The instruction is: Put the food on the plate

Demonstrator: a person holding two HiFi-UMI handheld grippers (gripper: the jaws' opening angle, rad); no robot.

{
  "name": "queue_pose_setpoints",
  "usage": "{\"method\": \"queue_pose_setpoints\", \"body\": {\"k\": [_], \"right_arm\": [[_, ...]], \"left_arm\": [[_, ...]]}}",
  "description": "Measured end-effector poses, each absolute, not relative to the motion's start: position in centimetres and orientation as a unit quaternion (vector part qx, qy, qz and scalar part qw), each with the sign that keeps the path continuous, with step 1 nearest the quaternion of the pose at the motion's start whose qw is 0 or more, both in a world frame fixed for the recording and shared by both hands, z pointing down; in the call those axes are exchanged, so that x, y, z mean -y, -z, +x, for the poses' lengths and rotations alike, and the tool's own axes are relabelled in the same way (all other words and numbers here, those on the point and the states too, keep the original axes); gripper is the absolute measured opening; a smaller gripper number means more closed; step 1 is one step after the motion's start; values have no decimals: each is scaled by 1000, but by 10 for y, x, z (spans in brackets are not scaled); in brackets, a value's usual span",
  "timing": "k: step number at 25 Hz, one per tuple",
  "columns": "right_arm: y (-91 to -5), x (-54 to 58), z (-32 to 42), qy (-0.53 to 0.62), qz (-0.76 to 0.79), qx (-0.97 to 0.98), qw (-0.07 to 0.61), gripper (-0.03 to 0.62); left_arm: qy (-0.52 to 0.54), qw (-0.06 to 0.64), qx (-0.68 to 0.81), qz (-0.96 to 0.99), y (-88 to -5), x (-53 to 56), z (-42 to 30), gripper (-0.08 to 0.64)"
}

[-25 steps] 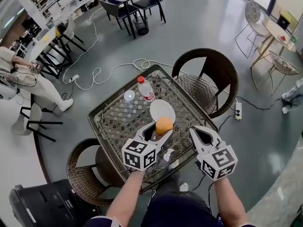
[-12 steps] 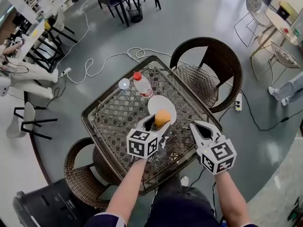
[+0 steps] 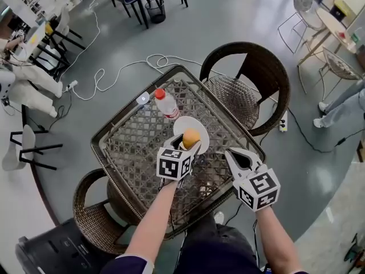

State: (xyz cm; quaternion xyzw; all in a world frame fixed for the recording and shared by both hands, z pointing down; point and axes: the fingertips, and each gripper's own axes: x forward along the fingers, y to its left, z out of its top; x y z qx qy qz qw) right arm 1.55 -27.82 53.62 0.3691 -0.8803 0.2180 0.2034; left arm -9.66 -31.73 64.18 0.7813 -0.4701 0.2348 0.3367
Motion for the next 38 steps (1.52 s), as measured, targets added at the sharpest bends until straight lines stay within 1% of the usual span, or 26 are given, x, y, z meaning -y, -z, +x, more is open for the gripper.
{"method": "queue_pose_setpoints", "body": {"k": [3,8,10,19,27,38], "right_arm": [[-539,278,17,-221,370,879,206,3],[-545,276,19,-227,373,875,209,3],[-545,277,19,-228,374,874,209,3],[-546,277,23,-233,381,870,207,3],[-546,276,25,-232,386,868,208,3],[-545,274,35,-237,397,863,204,3]], "left_arm": [[-253,328,471,779,-649,323,-97,282],[-308,288,461,781,-663,327,-95,282],[-316,286,454,783,-666,327,-93,282],[-303,304,447,785,-672,330,-92,284],[-308,283,444,793,-674,334,-85,284],[-326,275,438,791,-677,329,-82,287]]}}
